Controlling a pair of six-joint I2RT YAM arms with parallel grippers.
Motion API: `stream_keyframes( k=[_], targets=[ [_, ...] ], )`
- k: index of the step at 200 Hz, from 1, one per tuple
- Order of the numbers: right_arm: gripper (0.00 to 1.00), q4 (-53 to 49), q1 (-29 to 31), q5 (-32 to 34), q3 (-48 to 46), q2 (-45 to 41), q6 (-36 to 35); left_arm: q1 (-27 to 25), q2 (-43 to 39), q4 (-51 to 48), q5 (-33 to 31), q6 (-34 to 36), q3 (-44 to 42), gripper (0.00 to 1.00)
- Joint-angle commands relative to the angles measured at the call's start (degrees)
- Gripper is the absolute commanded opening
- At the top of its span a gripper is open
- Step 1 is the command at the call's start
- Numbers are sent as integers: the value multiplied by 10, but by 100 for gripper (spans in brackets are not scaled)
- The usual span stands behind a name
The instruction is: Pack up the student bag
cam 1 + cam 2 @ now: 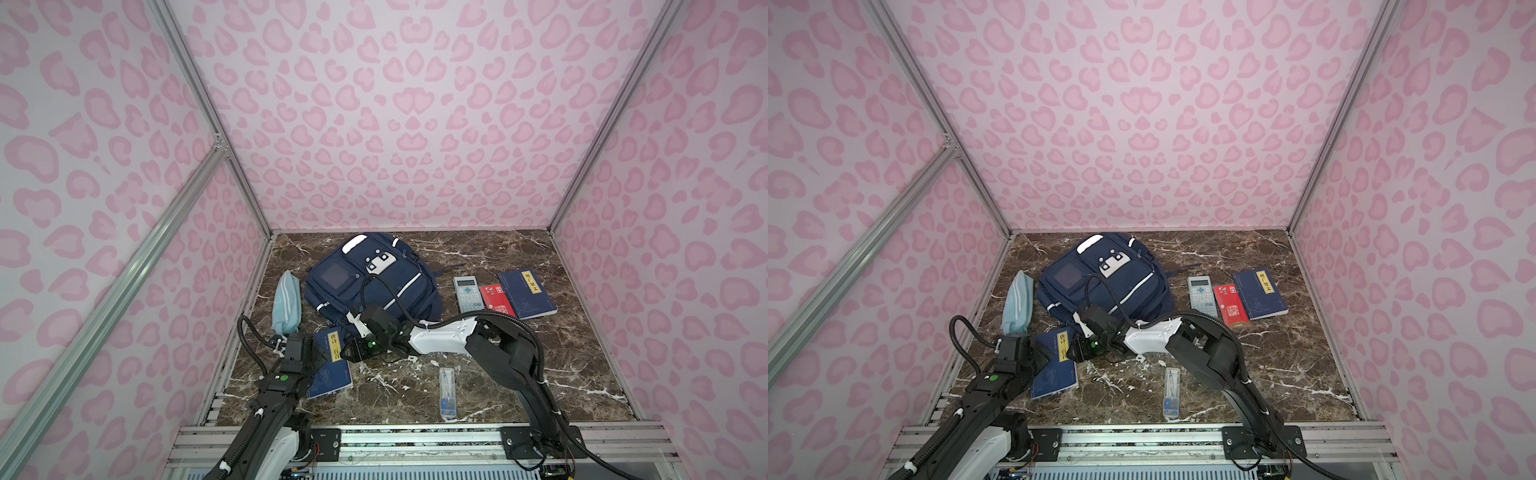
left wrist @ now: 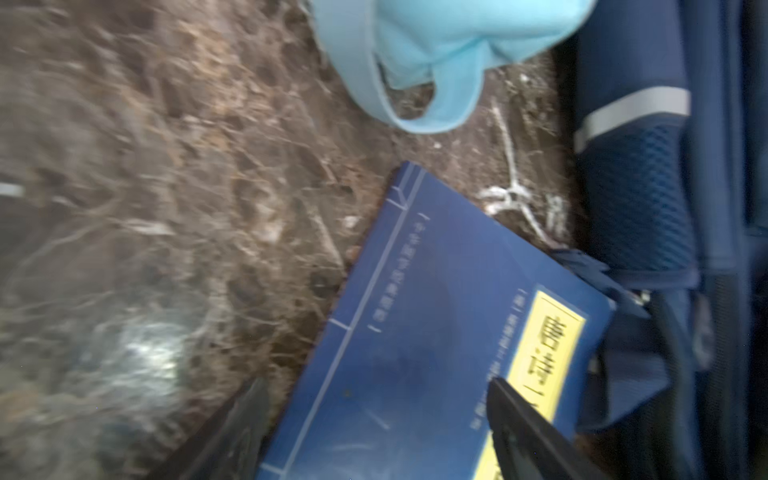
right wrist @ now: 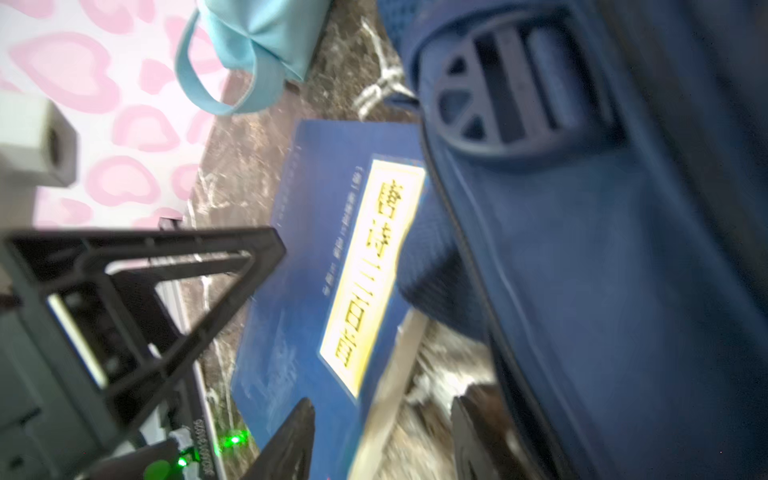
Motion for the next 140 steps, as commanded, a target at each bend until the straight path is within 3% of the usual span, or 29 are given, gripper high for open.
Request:
stream_keyframes(
  k=[1,25,68,85,140],
  targets=[
    [54,7,0,-23,7,26,14,0,-26,-46,81,-30,-14,74],
    [47,30,1,-51,16,44,32,0,-59,-54,93,-40,-22,66],
    [10,38,-1,-51,8,39,34,-1,-74,-90,84,-35,-10,66],
    [0,33,-1,-46,4,27,29,-1,-80,-95,82,-35,-9,66],
    [0,20,3,-24,-26,-39,-3,0,-91,-103,76,-23,7,69]
  ],
)
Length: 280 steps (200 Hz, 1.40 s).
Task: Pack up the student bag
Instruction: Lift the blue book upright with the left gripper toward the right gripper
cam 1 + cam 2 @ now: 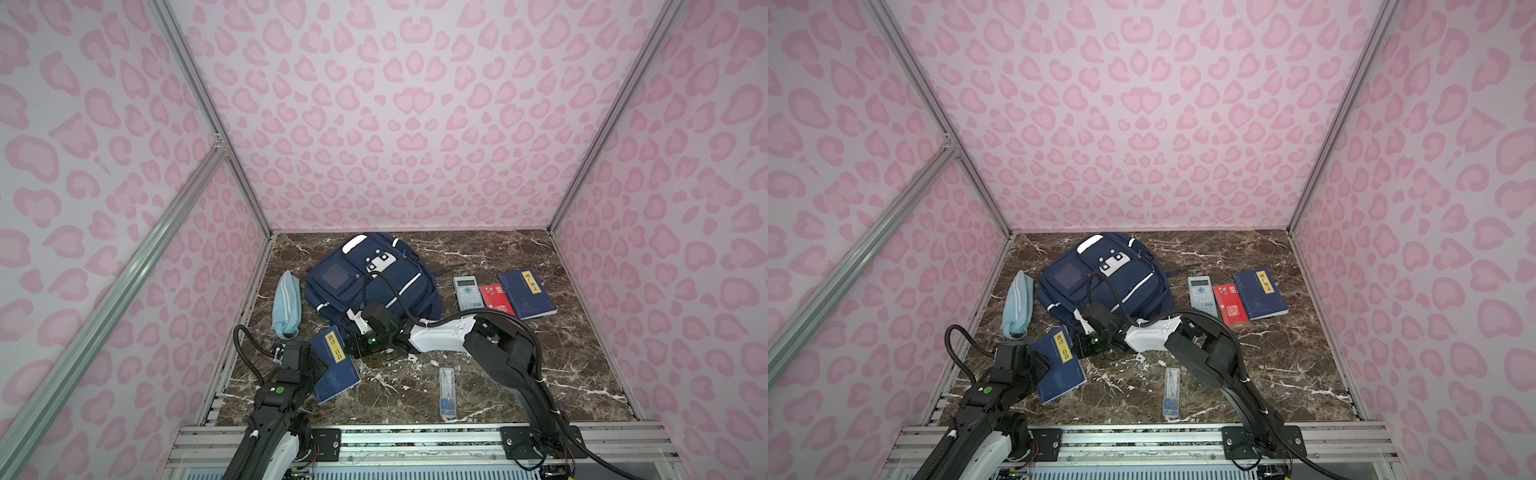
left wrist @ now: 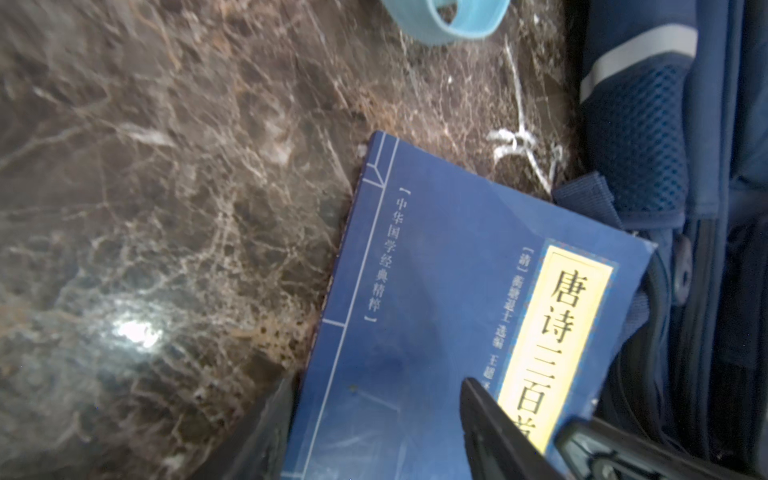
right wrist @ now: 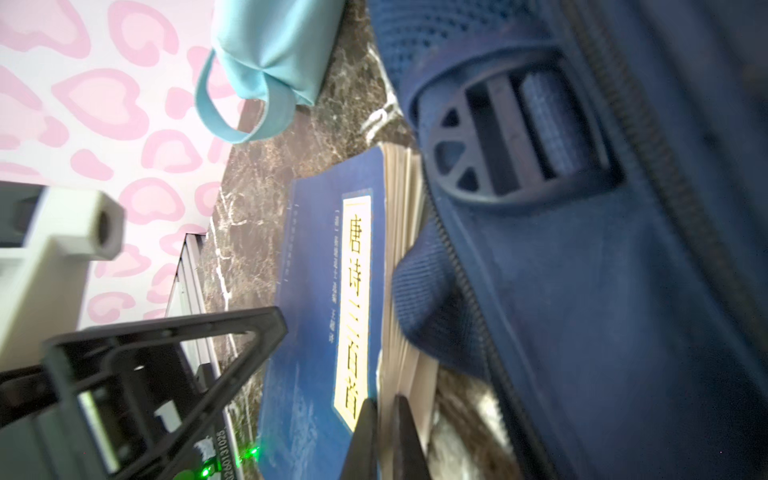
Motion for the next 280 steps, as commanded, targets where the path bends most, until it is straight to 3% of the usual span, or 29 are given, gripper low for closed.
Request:
stream_keyframes(
  k=[1,31,57,73,96,133,153,165,216,280],
  targets=[
    [0,-1,6,-5,-15,-23,-26,-1,-4,-18,32,-1,11,69],
    [0,-17,7,20,-53,-91,-52,0,-17,21,71,20,3,73],
    [0,-45,-2,55,-94,-150,-68,-1,-41,147,213,66,-29,77],
    [0,-40,-23,55,-125,-171,-63,-1,-55,201,248,54,-49,83],
    [0,-52,-45,13,-144,-168,-52,-2,-42,195,238,44,-53,86],
    [0,-55,-36,-2,-154,-147,-43,-2,-2,198,232,41,-64,88],
    [26,-27,-46,-22,-164,-131,-30,-2,29,205,233,40,-68,85],
    [35,-25,-49,-22,-166,-131,-42,-1,36,189,222,49,-62,85],
    [48,-150,-48,45,-147,-170,-126,-2,0,158,192,42,-67,82],
    [57,-135,-43,7,-107,-92,-154,-2,-3,171,190,28,-88,79]
  ],
)
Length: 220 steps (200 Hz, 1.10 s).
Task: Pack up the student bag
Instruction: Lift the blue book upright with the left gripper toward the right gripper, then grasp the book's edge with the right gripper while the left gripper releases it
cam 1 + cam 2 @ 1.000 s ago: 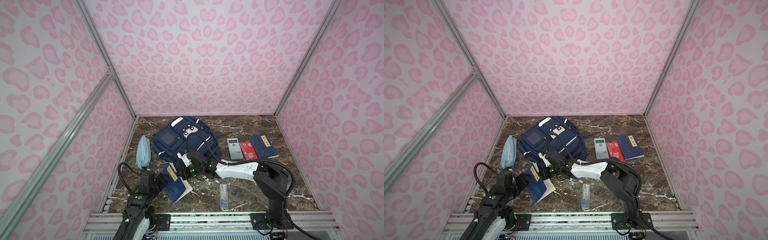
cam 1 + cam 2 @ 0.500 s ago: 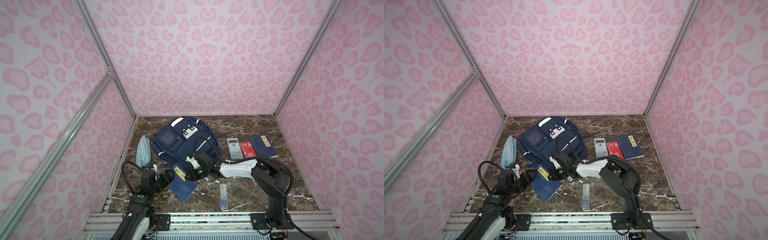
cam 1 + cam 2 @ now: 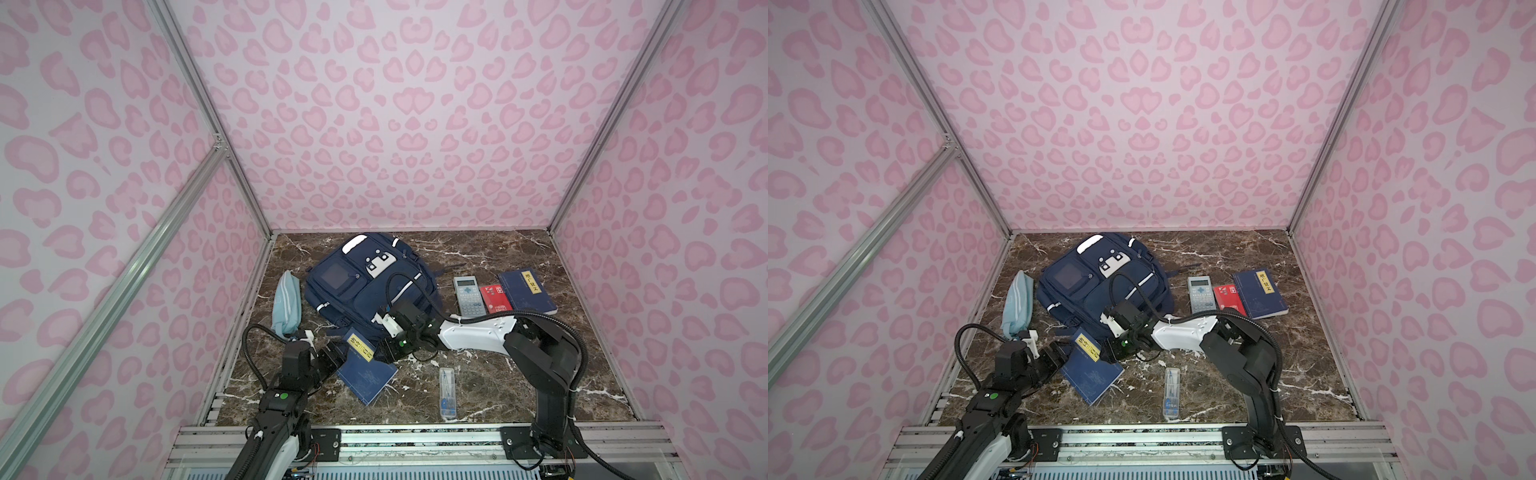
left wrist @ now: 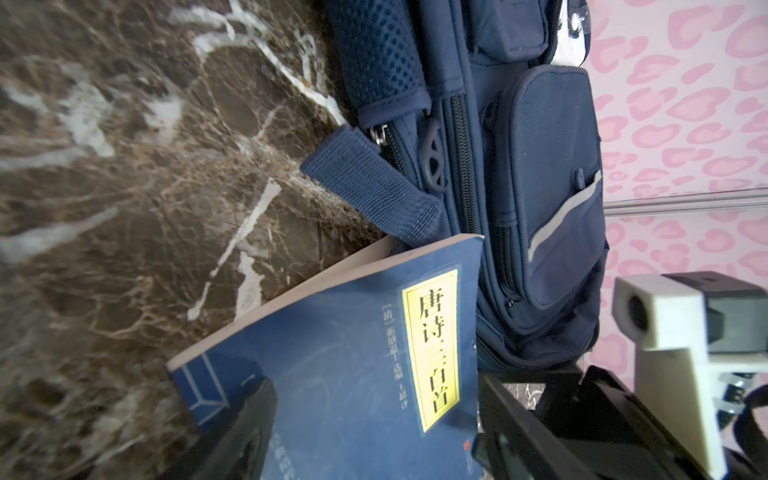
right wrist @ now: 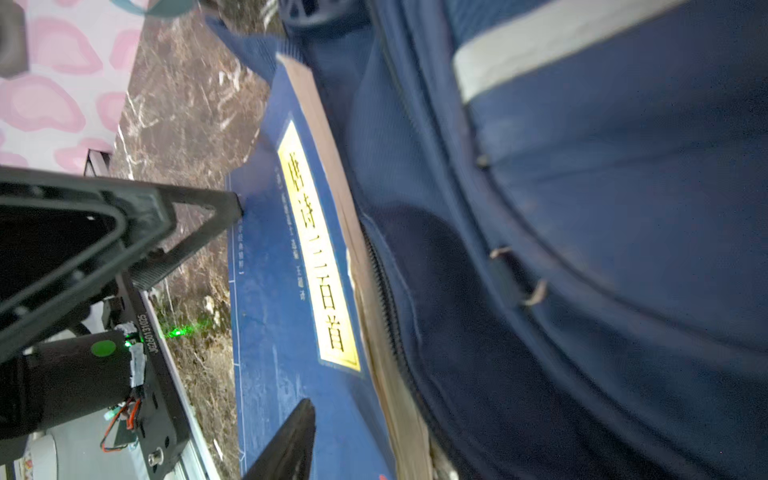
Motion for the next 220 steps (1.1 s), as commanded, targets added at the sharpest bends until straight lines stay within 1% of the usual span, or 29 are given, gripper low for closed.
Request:
stream_keyframes(
  k=[1,22,35,42,47,61,71,75,94,109,136,155,160,168,177,187,203,212,220],
  targets=[
    [57,11,4,-8,18,27,-18,0,0,-58,-22,-12,-13,79],
    [56,26,4,-30,36,53,-14,0,-3,-64,-25,-12,-15,78],
    [50,32,4,-32,38,58,-10,0,-7,-72,-27,-9,-14,78],
    [43,34,3,-34,36,59,-9,0,-9,-75,-28,-9,-13,78],
    [37,35,2,-35,34,58,-7,0,-11,-76,-28,-9,-14,78],
    [14,47,0,-40,25,53,0,0,-18,-79,-30,-11,-13,77],
    [3,52,-1,-40,22,47,2,0,-20,-80,-31,-12,-9,76],
    [0,52,0,-41,20,45,3,0,-21,-82,-30,-11,-8,77],
    [0,52,0,-51,14,26,6,0,-29,-99,-29,2,14,74],
    [0,46,5,-55,9,-3,6,0,-49,-118,-31,21,44,74],
    [0,31,3,-51,-17,-84,13,0,-81,-88,12,28,85,80],
    [0,17,-18,-43,-43,-151,25,-1,-65,-72,54,48,137,82],
    [0,13,-27,-42,-50,-166,29,-3,-61,-72,66,59,155,80],
    [0,10,-42,-47,-60,-193,32,-6,-55,-79,72,78,184,78],
    [0,14,-59,-54,-73,-224,36,-13,-54,-71,73,87,204,79],
    [0,20,-80,-62,-87,-257,42,-20,-51,-38,82,86,211,82],
    [0,21,-112,-75,-99,-298,51,-35,-15,62,128,61,198,83],
    [0,30,-129,-89,-106,-316,59,-60,20,122,149,45,190,84],
    [0,34,-140,-99,-108,-330,62,-90,50,146,141,47,194,84]
  ],
)
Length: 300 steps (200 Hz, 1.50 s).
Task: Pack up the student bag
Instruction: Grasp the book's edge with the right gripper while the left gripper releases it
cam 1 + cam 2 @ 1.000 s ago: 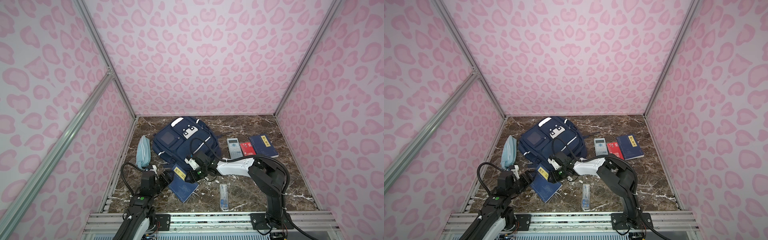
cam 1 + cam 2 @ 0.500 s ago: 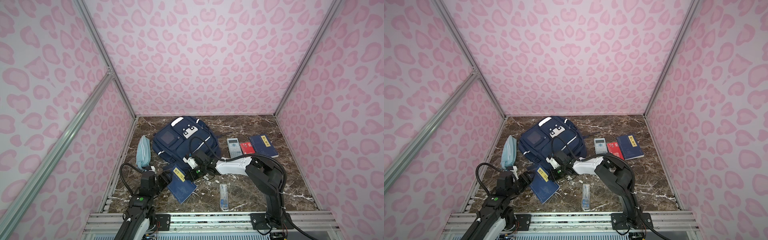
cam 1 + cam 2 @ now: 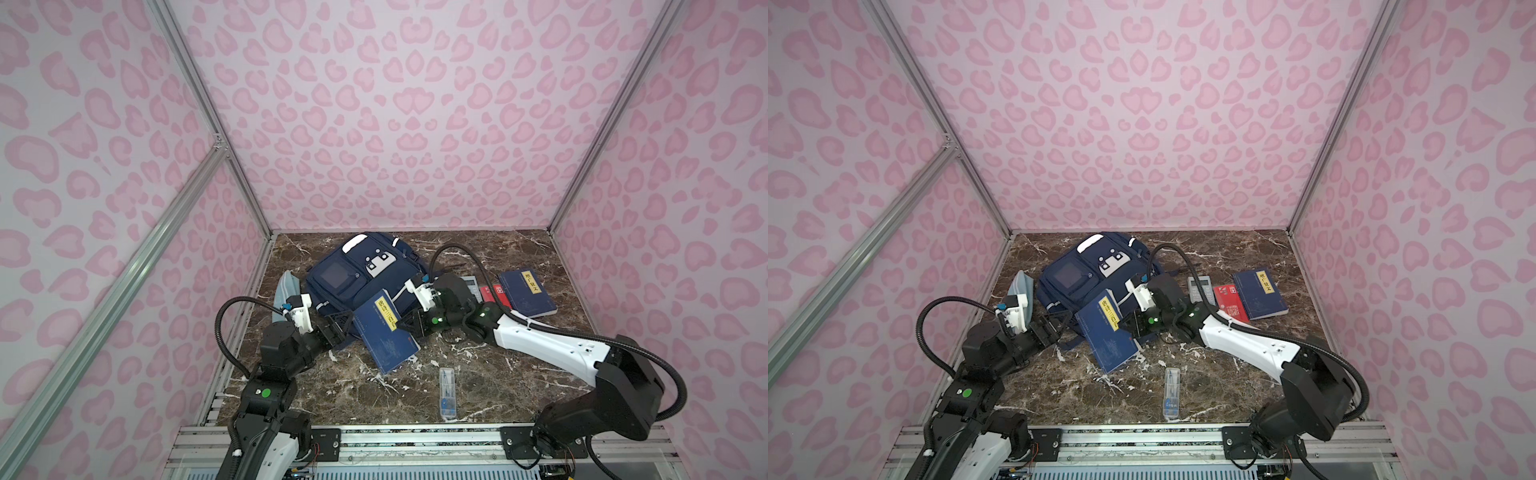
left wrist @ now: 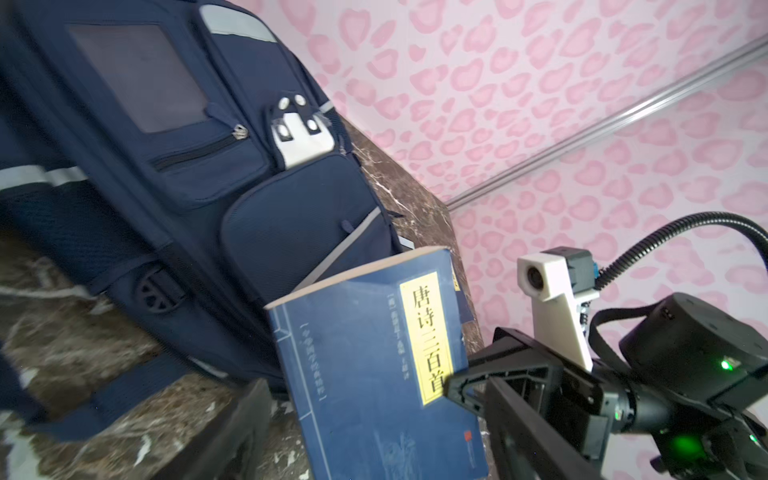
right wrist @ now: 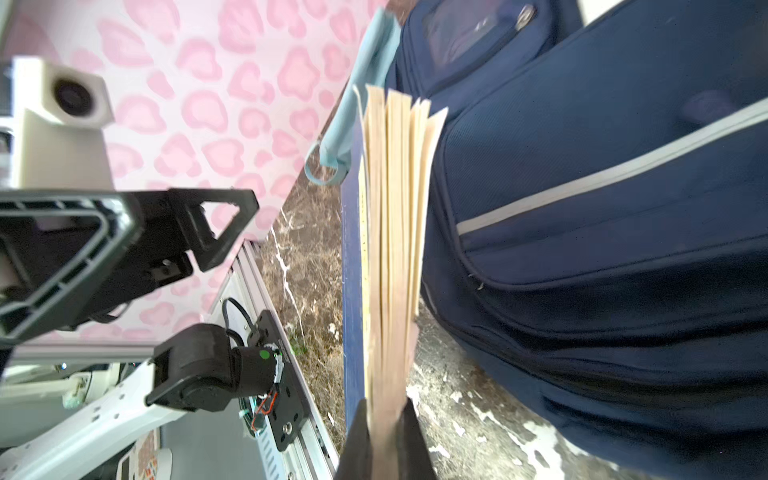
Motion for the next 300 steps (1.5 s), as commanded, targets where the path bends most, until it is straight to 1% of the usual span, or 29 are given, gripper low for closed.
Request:
stream_keyframes(
  k=[1,18,25,49,69,92,98,106,109,118,123,131,134,136,142,153,163,183,196,201,210,220,226,230,239,250,261,275,300],
  targets=[
    [0,25,-28,-37,-11,-34,20,-51,60,136,45,-11,-3,84],
    [0,33,-42,-51,-18,-58,28,-117,101,131,-30,15,17,87],
    [0,41,-48,-59,-23,-65,36,-135,111,159,-52,10,15,89],
    [0,76,-66,-108,-37,-62,58,-161,171,335,-18,-44,-1,84],
    [0,96,-69,-114,-46,-59,71,-182,207,367,1,-43,13,68],
    [0,106,-73,-111,-57,-52,73,-187,204,339,-10,-32,22,42],
    [0,107,-73,-114,-59,-49,69,-187,200,331,-12,-28,24,38],
    [0,115,-74,-126,-63,-45,63,-187,198,318,-12,-25,27,25],
    [6,121,-75,-132,-64,-44,60,-187,198,315,-10,-24,29,22],
    [44,145,-79,-162,-71,-38,50,-187,200,318,0,-26,30,13],
    [56,159,-83,-175,-77,-35,45,-187,202,323,7,-30,28,8],
    [67,172,-91,-188,-81,-27,36,-187,206,343,22,-40,26,4],
    [83,174,-95,-192,-81,-24,32,-187,209,354,28,-46,25,4],
    [89,176,-97,-196,-81,-21,29,-187,211,360,33,-49,25,4],
    [94,181,-102,-204,-78,-13,22,-187,218,376,47,-56,26,4],
    [94,198,-106,-219,-73,-3,14,-187,232,407,72,-68,31,4],
    [92,222,-106,-229,-72,2,17,-189,239,424,85,-75,36,4],
    [74,299,-110,-249,-88,4,52,-190,244,409,91,-61,50,4],
    [54,333,-116,-257,-102,3,71,-190,247,384,85,-48,56,4],
    [43,342,-118,-261,-107,3,74,-190,252,383,88,-48,57,4],
    [20,353,-119,-270,-114,1,77,-190,266,392,99,-50,60,4],
    [0,348,-123,-266,-120,-5,74,-190,284,396,110,-47,62,8],
    [0,340,-124,-263,-123,-10,70,-190,294,391,112,-39,65,11],
    [0,332,-127,-261,-124,-15,64,-190,298,383,109,-32,69,16],
    [0,299,-133,-250,-127,-28,48,-190,303,354,96,-10,79,37],
    [0,248,-148,-228,-128,-47,25,-190,303,267,54,41,107,64],
    [0,195,-175,-189,-135,-71,15,-192,303,159,-25,91,142,83],
    [0,146,-214,-154,-145,-100,11,-192,317,72,-100,133,176,86],
    [0,32,-282,-91,-145,-144,-12,-197,399,-13,-156,187,245,77]
  ],
)
